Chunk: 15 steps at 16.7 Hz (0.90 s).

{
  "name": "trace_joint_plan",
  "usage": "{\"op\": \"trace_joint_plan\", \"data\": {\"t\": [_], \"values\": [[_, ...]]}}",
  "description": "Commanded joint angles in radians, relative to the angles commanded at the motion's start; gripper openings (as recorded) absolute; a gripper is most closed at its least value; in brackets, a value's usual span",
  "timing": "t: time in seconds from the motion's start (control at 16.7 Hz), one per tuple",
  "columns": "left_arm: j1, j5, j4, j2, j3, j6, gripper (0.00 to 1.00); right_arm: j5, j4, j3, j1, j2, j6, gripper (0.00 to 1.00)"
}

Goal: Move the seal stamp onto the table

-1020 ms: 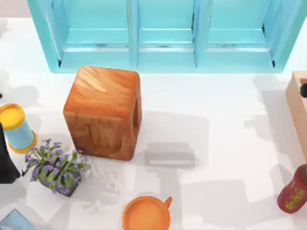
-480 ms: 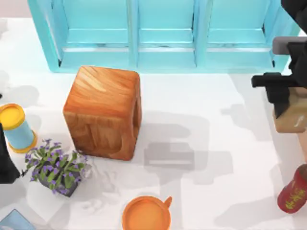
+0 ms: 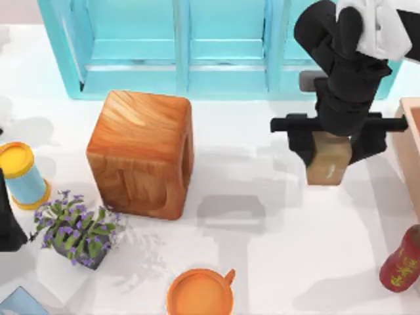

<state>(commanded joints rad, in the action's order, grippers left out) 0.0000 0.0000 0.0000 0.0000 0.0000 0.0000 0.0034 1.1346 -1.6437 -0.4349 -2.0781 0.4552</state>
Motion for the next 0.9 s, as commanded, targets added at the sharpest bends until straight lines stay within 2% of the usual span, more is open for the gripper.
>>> {"op": "trace_joint_plan", "data": {"t": [0.24,0.54,0.78,0.9], "values": [[0.0,0.0,0.0,0.0,0.0,0.0,1.0,-0.002,-0.016,0.018,0.005,-0.005,0.002,0.0],[0.0,0.0,0.0,0.0,0.0,0.0,1.0,0.0,-0.15,0.103,-0.002,-0.045,0.002,0.0],[0.0,0.0,0.0,0.0,0.0,0.0,1.0,0.0,-0.158,0.11,-0.002,-0.048,0.003,0.0],[0.0,0.0,0.0,0.0,0.0,0.0,1.0,0.0,-0.158,0.11,-0.002,-0.048,0.003,0.15]]}}
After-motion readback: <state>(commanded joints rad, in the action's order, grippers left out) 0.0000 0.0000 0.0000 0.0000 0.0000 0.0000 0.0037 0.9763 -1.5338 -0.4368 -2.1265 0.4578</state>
